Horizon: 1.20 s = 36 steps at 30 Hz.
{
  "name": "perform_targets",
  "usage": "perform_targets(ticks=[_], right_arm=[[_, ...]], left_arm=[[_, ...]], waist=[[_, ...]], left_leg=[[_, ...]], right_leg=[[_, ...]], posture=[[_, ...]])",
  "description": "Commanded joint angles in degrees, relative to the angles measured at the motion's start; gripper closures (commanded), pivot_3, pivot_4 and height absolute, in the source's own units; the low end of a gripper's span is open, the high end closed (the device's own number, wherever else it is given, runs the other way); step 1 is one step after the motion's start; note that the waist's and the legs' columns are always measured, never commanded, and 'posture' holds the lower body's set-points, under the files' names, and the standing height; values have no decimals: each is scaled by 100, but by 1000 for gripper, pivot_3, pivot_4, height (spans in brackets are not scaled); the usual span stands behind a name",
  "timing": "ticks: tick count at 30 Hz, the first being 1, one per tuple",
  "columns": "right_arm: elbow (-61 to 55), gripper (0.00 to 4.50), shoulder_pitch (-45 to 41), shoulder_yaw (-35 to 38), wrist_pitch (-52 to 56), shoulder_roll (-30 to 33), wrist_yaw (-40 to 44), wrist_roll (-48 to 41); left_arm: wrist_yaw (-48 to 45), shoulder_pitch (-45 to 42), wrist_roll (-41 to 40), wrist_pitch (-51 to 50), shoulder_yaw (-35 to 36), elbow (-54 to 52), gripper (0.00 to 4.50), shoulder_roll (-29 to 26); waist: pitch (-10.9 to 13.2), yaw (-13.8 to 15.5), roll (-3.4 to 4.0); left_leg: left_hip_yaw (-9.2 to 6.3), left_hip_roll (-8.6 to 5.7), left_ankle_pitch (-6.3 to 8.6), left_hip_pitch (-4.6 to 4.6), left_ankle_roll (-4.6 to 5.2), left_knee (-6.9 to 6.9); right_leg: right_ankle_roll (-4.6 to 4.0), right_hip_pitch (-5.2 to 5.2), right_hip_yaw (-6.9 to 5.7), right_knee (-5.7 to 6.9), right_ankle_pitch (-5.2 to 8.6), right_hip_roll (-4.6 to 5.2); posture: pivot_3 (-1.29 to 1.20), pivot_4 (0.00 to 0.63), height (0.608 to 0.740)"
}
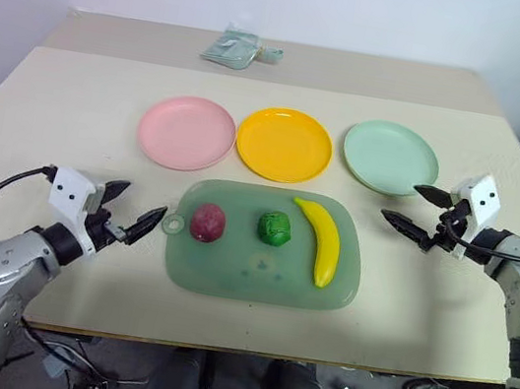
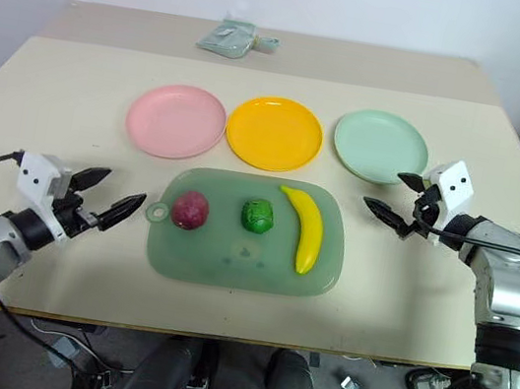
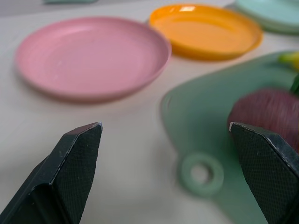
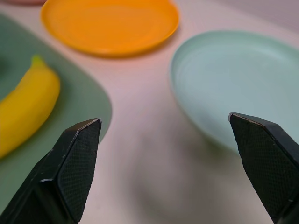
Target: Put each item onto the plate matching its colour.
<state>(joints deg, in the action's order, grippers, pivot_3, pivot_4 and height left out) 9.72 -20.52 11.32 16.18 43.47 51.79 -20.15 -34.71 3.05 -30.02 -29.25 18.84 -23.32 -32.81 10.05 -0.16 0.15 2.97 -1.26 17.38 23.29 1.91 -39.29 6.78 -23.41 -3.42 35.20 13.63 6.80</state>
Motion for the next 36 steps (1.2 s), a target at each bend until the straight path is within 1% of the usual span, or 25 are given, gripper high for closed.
perform_targets(ticks=[1,5,11,14,20,29,31,32,34,36], right_arm=[[-694,24,231,377,302,49,-81,-354],[-1207,24,544,440,604,43,-67,-596],[-1864,24,699,306,855,-6,114,-905],[-2324,24,779,216,1102,31,284,-1203],[-3452,24,1190,-28,1637,106,393,-1694],[-4016,24,1447,-191,1765,60,198,-1720],[-4016,0,1447,-216,1749,43,160,-1702],[-4000,0,1436,-237,1731,32,143,-1683],[-3950,0,1406,-275,1685,3,104,-1641],[-3916,0,1374,-308,1650,-21,55,-1608]], left_arm=[[-268,-152,-144,-31,-17,103,0,-192],[-616,-248,-235,-90,-137,125,0,-386],[-1109,-443,-463,-264,-616,-161,0,-603],[-1213,-639,-139,-178,-1163,-212,0,-665],[-1253,-1098,433,35,-1898,148,0,-620],[-1394,-1438,838,287,-2264,693,0,-528],[-1428,-1452,867,318,-2273,740,529,-512],[-1436,-1468,870,327,-2268,759,866,-491],[-1330,-1540,868,315,-2210,804,1729,-406],[-1230,-1622,793,298,-2073,851,1729,-297]], waist=[[0,-6,0],[0,-4,-1],[0,39,0],[0,84,0],[1,97,-1],[1,96,-3],[1,95,-3],[1,96,-3],[1,100,-3],[1,96,-4]], left_leg=[[1,0,0,0,0,0],[1,0,0,0,1,0],[1,0,0,0,2,-1],[1,0,0,-1,2,-1],[-2,-1,0,0,3,-3],[-2,-1,1,0,4,-5],[-2,-1,1,0,5,-6],[-2,-1,1,0,5,-5],[-4,-1,1,0,5,-5],[-3,-1,1,0,5,-7]], right_leg=[[0,0,0,-1,0,0],[0,1,-1,-2,0,-1],[1,1,0,-1,0,-1],[0,1,1,0,0,-1],[0,4,0,0,0,-2],[1,3,0,0,0,-4],[1,3,0,0,0,-4],[1,3,0,1,0,-4],[1,3,0,1,0,-4],[1,4,-1,1,0,-4]], posture=[[0,150,740],[0,150,740],[0,150,740],[0,150,740],[0,150,740],[0,150,740],[0,150,740],[0,150,740],[0,150,740],[0,150,740]])
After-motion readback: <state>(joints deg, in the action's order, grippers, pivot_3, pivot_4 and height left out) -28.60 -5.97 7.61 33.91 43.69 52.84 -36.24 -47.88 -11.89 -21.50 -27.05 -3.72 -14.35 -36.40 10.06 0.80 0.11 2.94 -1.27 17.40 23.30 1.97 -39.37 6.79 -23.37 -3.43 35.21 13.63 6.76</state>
